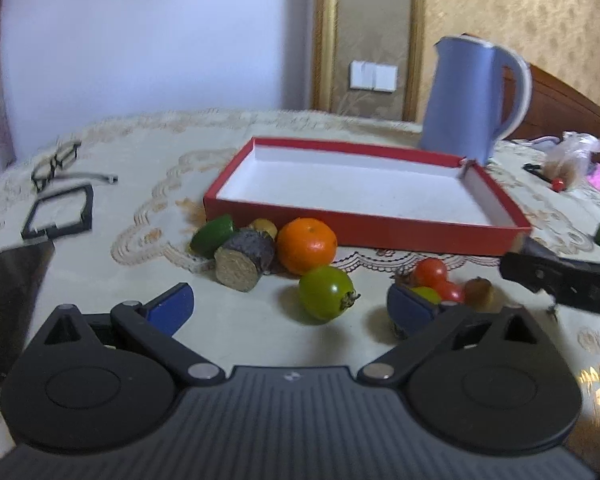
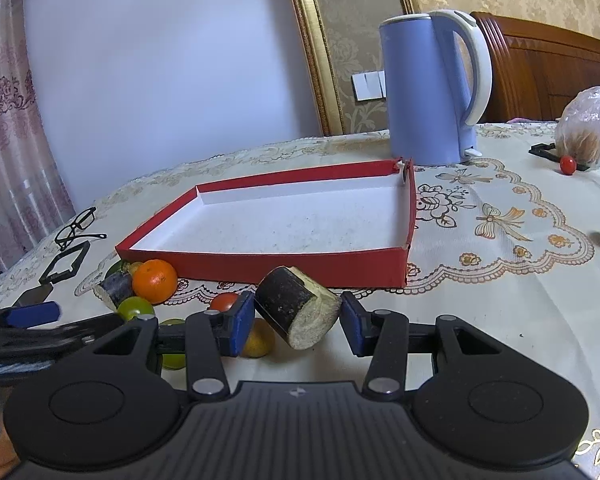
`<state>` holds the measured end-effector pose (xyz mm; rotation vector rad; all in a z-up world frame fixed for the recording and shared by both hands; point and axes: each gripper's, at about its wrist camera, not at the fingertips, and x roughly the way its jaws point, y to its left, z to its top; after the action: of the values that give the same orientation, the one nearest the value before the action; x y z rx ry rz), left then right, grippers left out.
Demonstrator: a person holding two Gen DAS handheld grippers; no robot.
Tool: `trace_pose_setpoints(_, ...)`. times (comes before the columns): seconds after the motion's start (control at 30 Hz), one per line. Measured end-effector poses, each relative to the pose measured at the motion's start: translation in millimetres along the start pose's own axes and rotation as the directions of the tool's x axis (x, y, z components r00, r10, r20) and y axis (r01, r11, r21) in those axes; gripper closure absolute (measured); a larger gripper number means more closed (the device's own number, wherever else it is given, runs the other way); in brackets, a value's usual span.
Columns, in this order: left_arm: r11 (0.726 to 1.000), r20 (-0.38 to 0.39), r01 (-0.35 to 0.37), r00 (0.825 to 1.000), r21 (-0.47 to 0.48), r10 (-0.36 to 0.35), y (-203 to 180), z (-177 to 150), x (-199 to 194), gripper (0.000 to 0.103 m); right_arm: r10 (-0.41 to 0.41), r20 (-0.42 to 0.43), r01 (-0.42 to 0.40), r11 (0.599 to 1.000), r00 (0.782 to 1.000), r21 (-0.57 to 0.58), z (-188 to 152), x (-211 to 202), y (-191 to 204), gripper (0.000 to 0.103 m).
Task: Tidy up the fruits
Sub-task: 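Grasp the green tomato with the left gripper while the right gripper holds the eggplant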
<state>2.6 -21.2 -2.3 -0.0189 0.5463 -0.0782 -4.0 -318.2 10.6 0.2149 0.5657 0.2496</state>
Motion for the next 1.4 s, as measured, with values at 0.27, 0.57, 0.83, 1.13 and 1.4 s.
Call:
trace_pose_setpoints(0.27,0.995,-0.079,0.001,0.997,-0.105,-0.009,5.4,5.2,21.6,0.030,0.002,-0.010,-0.001,1.000,1.000,0.007,-2.4,3.9,-1.7,0.057)
trace_pose_setpoints(0.57,0.997,-0.102,0.021,0.994,-0.077,-0.029,-10.0,8.5,18.8,0.071,-0.002,-0.003,0.002,1.000,1.000,0.003,-2.9,1.0,-0.9,0.057)
trace_pose_setpoints(0.83,0.999,-0.035,-0.044,0.998,-0.006,0.044,-17.8,14.6,2.5,0.071,-0.002,0.010,0.001,1.000,1.000,0.008,-2.2,-3.7,-3.2,0.057)
trace_pose_setpoints(1.13,0.997,0.001,-0.076,0.997,0.028,0.076,-21.9,29.4,3.5,0.071,0.003,0.027,-0.003,1.000,1.000,-0.005,-1.6,-9.7,-1.6,0.057)
trace_pose_setpoints(1.4,0.989,0.034,-0.122,0.992,0.090,0.119,-35.8,52.2,21.4,0.071,0.006,0.043,-0.006,1.000,0.999,-0.006,-1.2,-15.2,-4.0,0.057)
